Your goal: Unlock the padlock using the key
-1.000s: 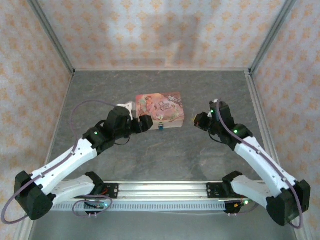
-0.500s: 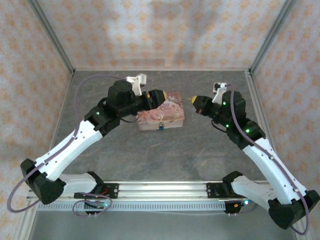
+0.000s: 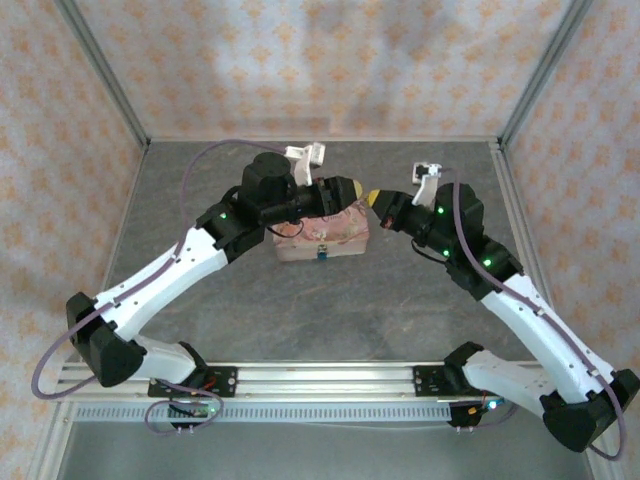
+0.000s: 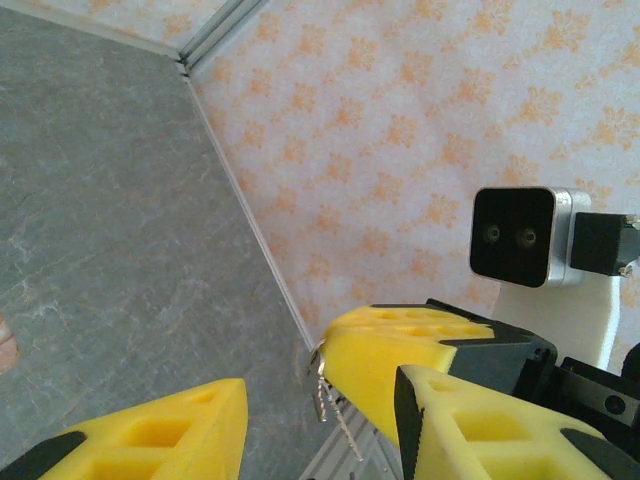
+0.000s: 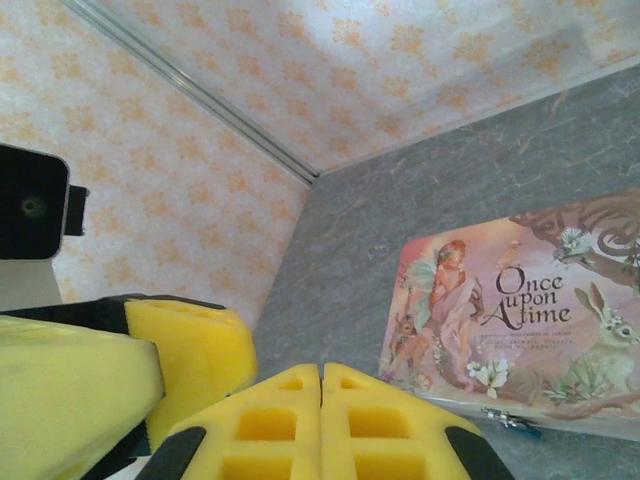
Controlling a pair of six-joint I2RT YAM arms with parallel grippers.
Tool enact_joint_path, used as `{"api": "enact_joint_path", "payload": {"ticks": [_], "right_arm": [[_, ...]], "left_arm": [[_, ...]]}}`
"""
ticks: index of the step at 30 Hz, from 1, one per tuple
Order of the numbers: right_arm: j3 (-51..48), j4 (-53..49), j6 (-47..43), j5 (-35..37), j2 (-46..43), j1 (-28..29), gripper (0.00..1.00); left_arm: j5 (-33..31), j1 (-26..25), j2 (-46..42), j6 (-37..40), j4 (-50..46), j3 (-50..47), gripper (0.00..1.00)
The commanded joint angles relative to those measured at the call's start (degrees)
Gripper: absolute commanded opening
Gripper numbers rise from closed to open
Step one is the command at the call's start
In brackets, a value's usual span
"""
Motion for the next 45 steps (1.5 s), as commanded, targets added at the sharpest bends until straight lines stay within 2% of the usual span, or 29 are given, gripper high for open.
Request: {"api": "enact_joint_path", "payload": {"ticks": [1,6,15,22,26,28,31,33,34,38,41,45], "right_arm": [[0.8,3.9,1.3,-1.1,-0.5,0.4,0.0],[1.0,4.4,1.9,-1.4,-0.3,0.4,0.0],[0.3,4.8,2.6,-1.7,-0.4,0.4,0.0],[-0.3,6.6,4.0,-3.3,-0.3,0.5,0.0],[-0.3,6.7,4.2,-3.4,-0.4,0.4,0.0],[-0.4,6.5,4.1,-3.6,-0.5,0.4,0.06],[-1.6,5.5,3.6,-2.8,-1.6,0.5,0.33],[-2.8,4.2,2.5,-1.4,-3.6,0.4,0.45],[-3.4,3.7,2.1,-1.1,-4.8,0.2,0.48],[-6.4,3.6,1.9,-2.1,-9.6,-2.4,0.46],[-8.3,6.0,3.0,-6.1,-11.6,-4.5,0.4],[-10.3,11.7,5.6,-12.5,-12.7,-6.6,0.4]], "left_arm": [[1.2,-0.6,-0.2,0.2,2.1,2.0,0.44],[1.5,-1.3,0.9,0.3,2.1,2.9,0.4],[1.5,-1.6,1.1,1.0,1.5,3.7,0.23],[1.2,-1.6,1.2,1.6,0.8,4.1,0.18],[0.6,-1.6,1.1,2.3,-0.1,4.4,0.02],[0.1,-1.6,0.9,3.1,-1.0,4.7,0.0],[-0.9,-1.6,0.4,5.3,-3.9,5.5,0.0],[-1.5,-1.6,0.1,7.2,-6.5,6.4,0.0],[-1.9,-1.5,-0.1,8.3,-7.9,7.0,0.0],[-0.7,-1.5,0.1,11.5,-11.9,9.1,0.0],[2.3,-1.5,1.2,12.9,-14.4,11.1,0.0],[7.7,-1.5,2.0,13.4,-15.0,12.2,0.0]]}}
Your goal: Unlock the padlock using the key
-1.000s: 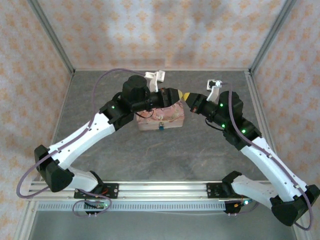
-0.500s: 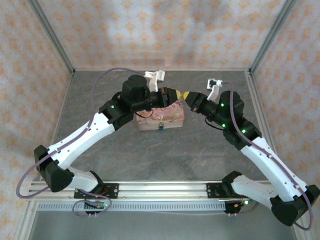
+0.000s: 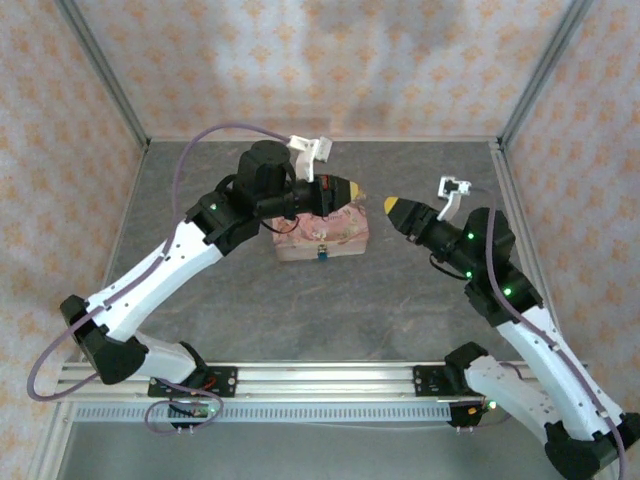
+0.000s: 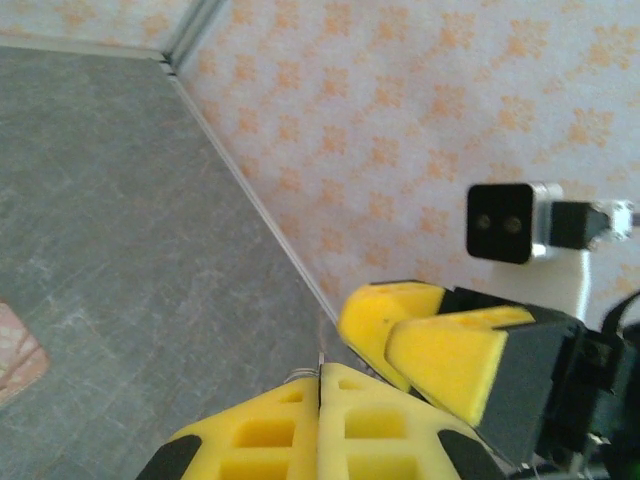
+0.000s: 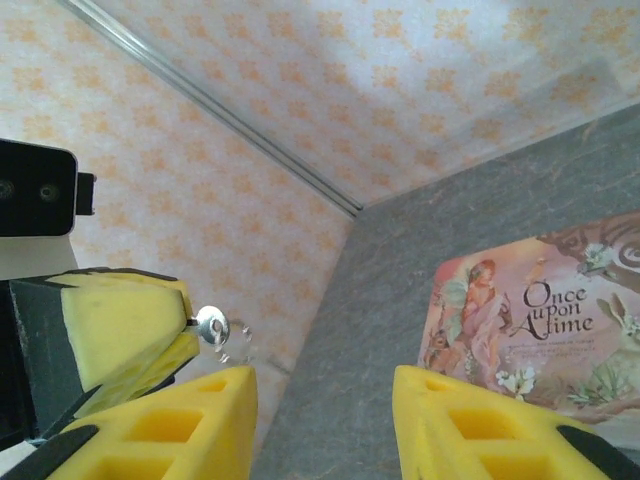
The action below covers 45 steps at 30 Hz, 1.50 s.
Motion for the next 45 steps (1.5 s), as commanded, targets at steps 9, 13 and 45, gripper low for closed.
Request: {"api": "enact_joint_path", "payload": {"ticks": [9,13,45], "right_arm": [[-5.2,25.5,9.8,-17.7,0.8,-1.3,0.48],[-5.8,27.2,10.8,-18.9,1.5,-1.4,0.5],[-4.6,20.4,6.6,-23.4,0.7,-1.3,0.3]], "left_arm": [[12.3,-0.6,1.3,1.5,-0.1,2.1,0.0],[13.9,-0.6,1.4,1.2,0.5,2.1,0.0],[14.8,-0.5,1.1,1.0,1.8,2.5,0.0]]}}
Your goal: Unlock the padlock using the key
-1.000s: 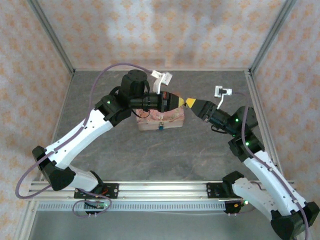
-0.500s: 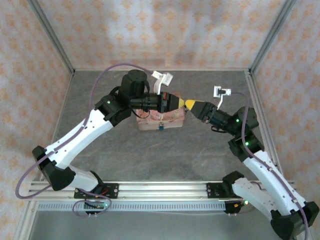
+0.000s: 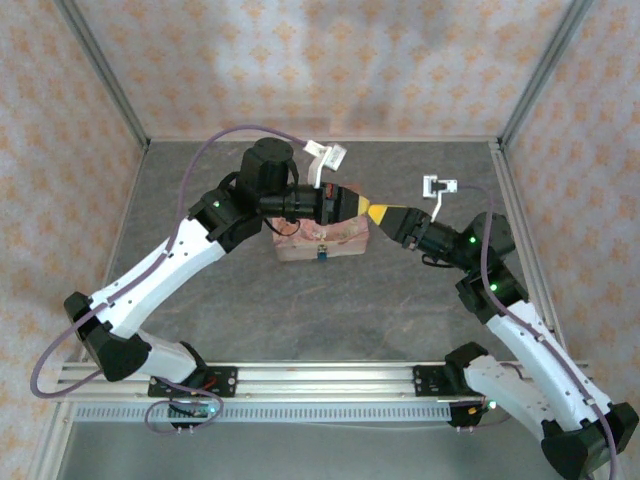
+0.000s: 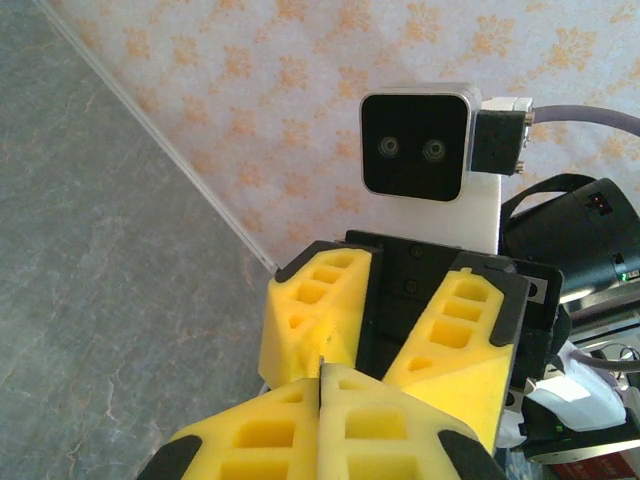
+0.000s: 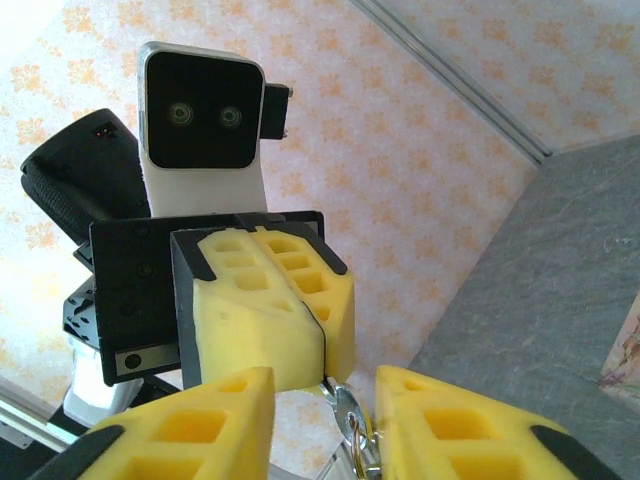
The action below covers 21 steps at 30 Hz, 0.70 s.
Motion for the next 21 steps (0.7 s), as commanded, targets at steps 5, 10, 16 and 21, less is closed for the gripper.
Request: {"api": "enact_joint_path", "payload": {"ticks": [5,10,16,21], "right_arm": [[1.7,-3.3,-3.1,-1.1,-2.5,-0.2,0.2],[2.1,-4.8,-4.1,-0.4,-2.9,-0.2,0.13],[2.6,-5.1,-5.1,-0.3,-2.9,-0.3,0.03],[2.8,-5.1,-5.6,-0.5,-2.9,-0.3,0.01]], "left_arm": [[1.4,-0.6,0.0,0.8,1.4,1.9,0.0],[1.9,-0.6,-0.3,1.2,1.0,1.8,0.0],[3.3,-0.6,-0.7,2.0,0.9,1.7,0.0],[5.1,-0.6,-0.8,2.5,0.6,1.5,0.0]]}}
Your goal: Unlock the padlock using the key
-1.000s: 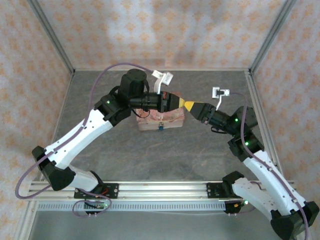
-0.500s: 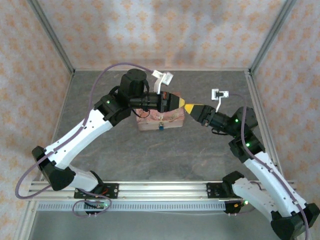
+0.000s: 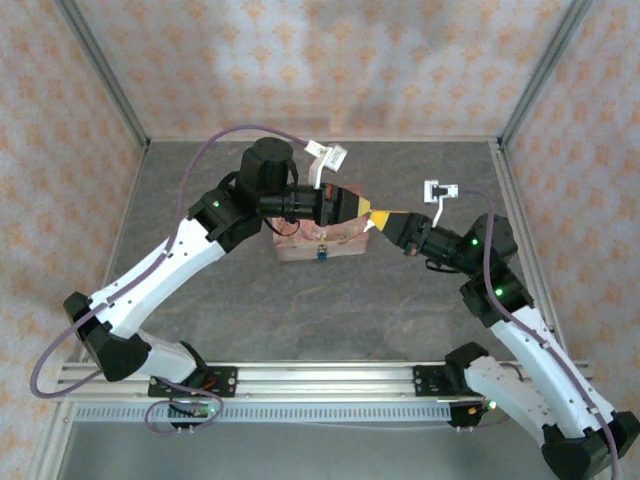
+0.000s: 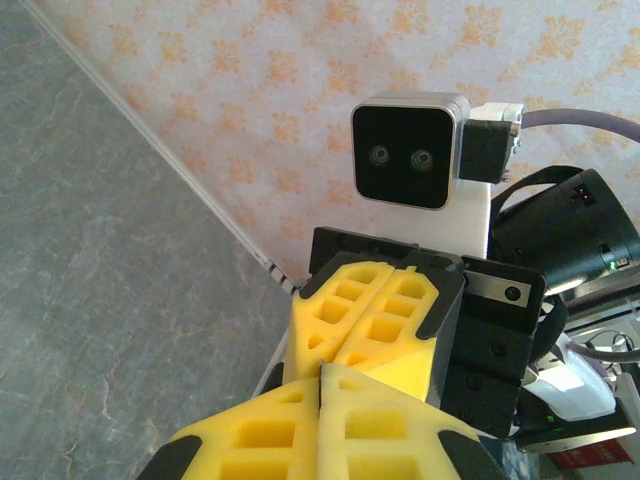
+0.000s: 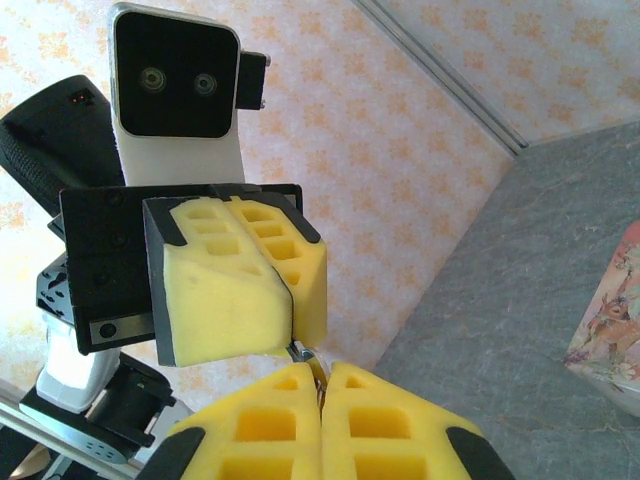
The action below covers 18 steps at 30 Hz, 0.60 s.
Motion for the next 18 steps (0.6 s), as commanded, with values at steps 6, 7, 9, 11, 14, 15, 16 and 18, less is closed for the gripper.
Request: {"api": "enact_joint_path", "payload": {"ticks": [6,7,9,11,14,15,16,18], "right_arm": [[2.7,0.4,-1.3,0.2,-0.7,-0.1,0.31],[2.8,0.7,-1.2,0.2,-0.7,0.0,0.3],[2.7,1.2,-0.9,-0.1,-0.6,-0.1,0.26],[2.8,1.3,-0.9,-0.2,-0.5,-0.1,0.2],[2.7,0.9,-1.1,-0.4,-0.7,-0.1,0.14],[2.7,0.6,-1.2,-0.2,-0.8,-0.1,0.11],[2.6,0.7,-1.3,-0.1,-0.9,0.0,0.09],[2.6,0.6,-1.5,-0.3,-1.0,0.0,0.02]], "left_arm": [[4.1,-0.6,-0.6,1.6,0.3,1.5,0.0],[4.1,-0.6,-0.5,1.6,0.4,1.6,0.0],[3.9,-0.6,-0.6,1.6,0.2,1.7,0.0],[3.9,-0.5,-0.5,1.6,0.0,1.9,0.0],[3.6,-0.6,-0.7,3.4,-0.4,1.8,0.0],[3.5,-0.6,-0.7,3.5,-0.7,1.8,0.0],[3.5,-0.6,-0.7,3.6,-0.8,1.8,0.0],[3.6,-0.6,-0.8,3.9,-1.0,1.8,0.0]]}}
